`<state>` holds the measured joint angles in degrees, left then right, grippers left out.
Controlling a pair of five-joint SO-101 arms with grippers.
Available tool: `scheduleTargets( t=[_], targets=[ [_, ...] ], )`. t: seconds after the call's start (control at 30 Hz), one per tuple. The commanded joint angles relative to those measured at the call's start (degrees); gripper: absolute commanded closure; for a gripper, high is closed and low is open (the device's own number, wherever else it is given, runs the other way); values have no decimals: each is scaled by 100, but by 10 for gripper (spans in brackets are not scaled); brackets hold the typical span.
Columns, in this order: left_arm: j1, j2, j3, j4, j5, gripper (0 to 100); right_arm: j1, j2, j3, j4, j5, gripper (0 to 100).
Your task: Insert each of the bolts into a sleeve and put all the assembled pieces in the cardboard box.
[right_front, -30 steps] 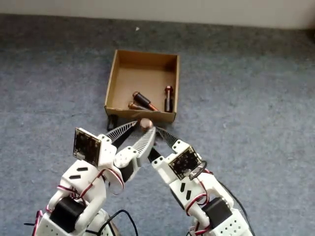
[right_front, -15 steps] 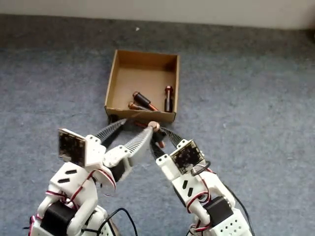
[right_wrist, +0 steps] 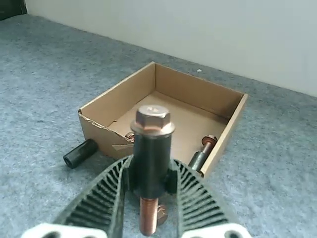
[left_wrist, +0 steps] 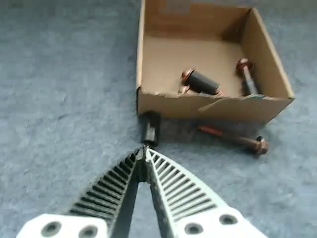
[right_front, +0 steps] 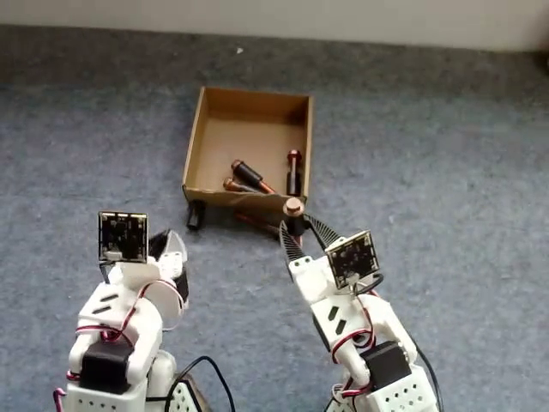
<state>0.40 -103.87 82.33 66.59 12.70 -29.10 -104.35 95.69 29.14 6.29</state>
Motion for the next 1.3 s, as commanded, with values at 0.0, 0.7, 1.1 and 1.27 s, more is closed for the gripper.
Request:
scheduleTargets(
  t=[0.0,0.7,1.1,1.27],
  targets=[
    [-470,-13,400,44,-88,995,75,-84,690,-13,-62,994],
    [-673,-4,1481,-695,-97,995,136,1323,-1789,215,-53,994],
    [-673,-4,1481,-695,-97,995,136,5455,-3442,-2290,-26,994],
    [-673,-4,1481,-695,-97,995,136,7002,-3811,-3591,-53,994]
  ],
)
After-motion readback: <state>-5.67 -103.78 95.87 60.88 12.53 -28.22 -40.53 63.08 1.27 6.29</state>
